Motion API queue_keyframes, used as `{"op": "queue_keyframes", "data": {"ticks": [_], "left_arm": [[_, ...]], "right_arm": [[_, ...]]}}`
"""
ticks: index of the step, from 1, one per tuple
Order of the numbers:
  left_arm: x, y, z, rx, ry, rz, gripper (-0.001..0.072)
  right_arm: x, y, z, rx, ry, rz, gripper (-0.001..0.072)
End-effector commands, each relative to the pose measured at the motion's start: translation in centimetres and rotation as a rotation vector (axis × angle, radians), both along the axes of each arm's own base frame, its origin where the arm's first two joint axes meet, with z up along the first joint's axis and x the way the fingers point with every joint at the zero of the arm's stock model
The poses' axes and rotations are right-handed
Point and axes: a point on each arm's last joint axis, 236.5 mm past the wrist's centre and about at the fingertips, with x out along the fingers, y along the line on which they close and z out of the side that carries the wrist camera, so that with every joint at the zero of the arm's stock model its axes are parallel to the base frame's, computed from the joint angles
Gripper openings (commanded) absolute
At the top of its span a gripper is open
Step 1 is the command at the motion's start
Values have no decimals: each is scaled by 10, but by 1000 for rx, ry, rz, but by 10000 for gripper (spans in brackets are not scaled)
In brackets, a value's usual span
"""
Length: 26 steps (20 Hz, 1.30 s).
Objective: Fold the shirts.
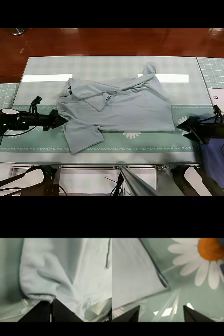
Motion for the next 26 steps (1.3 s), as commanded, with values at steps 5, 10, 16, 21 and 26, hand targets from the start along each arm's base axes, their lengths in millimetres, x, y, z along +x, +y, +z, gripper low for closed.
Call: {"op": "queue_keyframes", "data": {"ticks": [5, 10, 16, 21, 26], "left_arm": [[4, -1, 2, -3, -10, 1, 28], [10, -3, 6, -23, -21, 27, 29], [15, -10, 15, -74, -29, 53, 29], [121, -21, 229, -478, -623, 194, 27], [126, 0, 469, -230, -1167, 140, 26]], "right_arm": [[26, 21, -18, 163, -49, -59, 618], [64, 32, -24, 216, -92, -41, 618], [105, 68, -9, 163, -156, 185, 25], [192, 68, 146, 63, -440, 374, 25], [217, 34, 428, -360, -1020, 291, 25]]}}
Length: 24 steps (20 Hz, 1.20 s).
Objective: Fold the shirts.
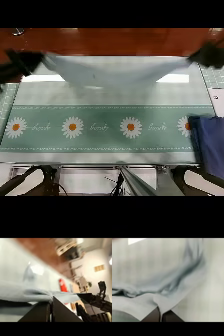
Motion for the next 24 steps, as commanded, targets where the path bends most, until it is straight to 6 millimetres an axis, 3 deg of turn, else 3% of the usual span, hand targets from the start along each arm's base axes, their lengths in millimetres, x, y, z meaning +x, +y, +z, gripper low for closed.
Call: {"op": "queue_keyframes", "data": {"ticks": [1, 3, 6, 9, 11, 13, 16, 18, 21, 23, 24], "left_arm": [[-16, 17, 146, 164, -217, 184, 26], [-41, 30, 193, 384, -276, 308, 26], [-108, 30, 259, 646, -448, 443, 26], [-178, 31, 297, 802, -575, 604, 26], [-220, 32, 303, 891, -606, 692, 26], [-255, 38, 299, 955, -590, 766, 27], [-282, 45, 285, 967, -570, 776, 27], [-277, 46, 259, 984, -518, 696, 26], [-227, 52, 194, 979, -325, 581, 26], [-177, 52, 132, 978, -173, 484, 27], [-153, 52, 102, 972, -107, 445, 27]], "right_arm": [[-42, 1, 192, -156, -427, -69, 25], [-100, 14, 257, -211, -610, -87, 25], [-188, 27, 294, -309, -737, -119, 25], [-259, 31, 305, -402, -805, -170, 25], [-296, 24, 304, -446, -810, -241, 25], [-319, 13, 292, -482, -771, -303, 25], [-335, -3, 274, -520, -688, -367, 25], [-325, -1, 257, -501, -626, -336, 25], [-284, 25, 192, -392, -420, -149, 25], [-245, 39, 147, -301, -328, -45, 25], [-222, 36, 125, -271, -298, -43, 25]]}}
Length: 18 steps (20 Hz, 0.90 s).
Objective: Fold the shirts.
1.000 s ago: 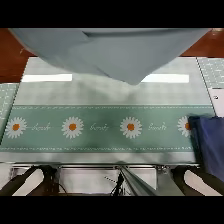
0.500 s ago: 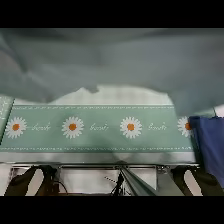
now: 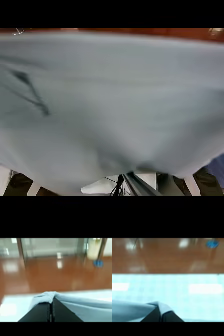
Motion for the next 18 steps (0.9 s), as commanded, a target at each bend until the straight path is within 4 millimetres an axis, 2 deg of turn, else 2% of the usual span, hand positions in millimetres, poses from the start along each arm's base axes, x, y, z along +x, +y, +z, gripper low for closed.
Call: {"op": "queue_keyframes", "data": {"ticks": [1, 3, 6, 9, 11, 13, 15, 18], "left_arm": [[71, 2, -103, -66, 243, -12, 27], [119, 2, -158, -120, 353, -15, 27], [185, 1, -221, -212, 457, -11, 27], [246, 3, -276, -320, 495, 22, 26], [275, 3, -315, -436, 533, 67, 27], [296, -2, -348, -553, 561, 95, 27], [307, -6, -377, -639, 601, 119, 27], [308, -10, -411, -671, 674, 133, 28]], "right_arm": [[64, 7, -80, 125, 150, 86, 25], [112, -8, -135, 180, 232, 55, 25], [176, -13, -204, 285, 365, 79, 25], [242, -18, -258, 399, 419, 87, 25], [285, -29, -289, 466, 430, 52, 25], [323, -32, -312, 565, 437, 30, 25], [353, -28, -326, 693, 439, 24, 25], [371, -27, -349, 734, 479, 35, 25]]}}
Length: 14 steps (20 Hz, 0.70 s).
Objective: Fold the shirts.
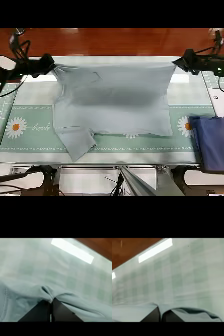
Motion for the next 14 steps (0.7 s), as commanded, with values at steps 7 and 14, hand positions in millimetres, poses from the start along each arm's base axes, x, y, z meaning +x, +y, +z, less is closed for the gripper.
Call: {"op": "queue_keyframes", "data": {"ticks": [7, 14], "left_arm": [[-47, -3, -69, -123, 290, -124, 28], [-97, -11, -104, -140, 468, -278, 28]], "right_arm": [[-31, 11, -69, 0, 227, 217, 25], [-82, -6, -130, -118, 445, 266, 26]]}}
